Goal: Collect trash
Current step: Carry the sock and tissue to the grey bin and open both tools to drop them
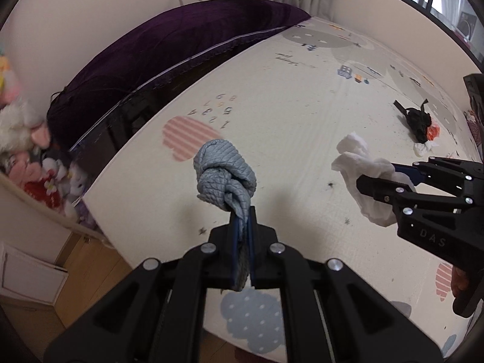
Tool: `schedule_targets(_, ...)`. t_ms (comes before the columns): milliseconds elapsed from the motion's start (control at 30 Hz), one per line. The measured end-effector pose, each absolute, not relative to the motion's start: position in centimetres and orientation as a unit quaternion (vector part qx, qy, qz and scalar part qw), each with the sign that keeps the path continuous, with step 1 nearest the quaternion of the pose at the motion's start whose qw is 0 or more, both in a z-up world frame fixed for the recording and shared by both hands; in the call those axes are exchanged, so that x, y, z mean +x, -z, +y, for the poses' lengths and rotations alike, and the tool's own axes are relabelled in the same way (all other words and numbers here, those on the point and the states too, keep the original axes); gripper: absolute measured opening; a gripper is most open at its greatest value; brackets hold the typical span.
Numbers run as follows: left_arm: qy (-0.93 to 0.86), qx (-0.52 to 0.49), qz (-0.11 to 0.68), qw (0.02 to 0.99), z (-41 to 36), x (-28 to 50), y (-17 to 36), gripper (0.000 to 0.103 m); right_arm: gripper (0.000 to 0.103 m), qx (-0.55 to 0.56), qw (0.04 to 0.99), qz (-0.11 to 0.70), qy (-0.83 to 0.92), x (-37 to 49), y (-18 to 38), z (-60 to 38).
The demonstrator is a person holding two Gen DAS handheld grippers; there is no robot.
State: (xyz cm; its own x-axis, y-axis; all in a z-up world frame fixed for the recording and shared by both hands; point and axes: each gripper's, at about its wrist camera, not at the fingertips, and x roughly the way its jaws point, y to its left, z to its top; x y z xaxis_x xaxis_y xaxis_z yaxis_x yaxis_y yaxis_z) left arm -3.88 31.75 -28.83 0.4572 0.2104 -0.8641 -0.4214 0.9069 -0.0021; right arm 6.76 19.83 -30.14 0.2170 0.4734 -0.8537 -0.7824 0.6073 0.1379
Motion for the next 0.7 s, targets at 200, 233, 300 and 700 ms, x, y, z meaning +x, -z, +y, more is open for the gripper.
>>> schedule_targets(200, -0.265, -0.139, 0.478, 0.826, 35.5, -14.0, 27.8, 0.006, 0.03, -0.196, 0.721, 0.455, -0.485, -1.4, 29.7, 26.8)
schedule_targets(233, -0.279, -0.145, 0.477, 0.821, 36.0, -15.6, 27.8, 0.006, 0.03, -0.204, 0.711, 0.452, -0.499, -3.1, 29.7, 27.9)
schedule_targets(300, -0.307, -0.163, 0.474, 0.809, 37.0, -19.1, 27.8, 0.006, 0.03, -0.221, 0.69, 0.445, -0.526, -6.4, 29.9, 29.9)
schedule_targets(700, -0.41, -0.269, 0.449, 0.747, 38.7, -35.5, 31.4, 0.006, 0.03, -0.289, 0.569, 0.426, -0.641, -24.2, 33.1, 37.8)
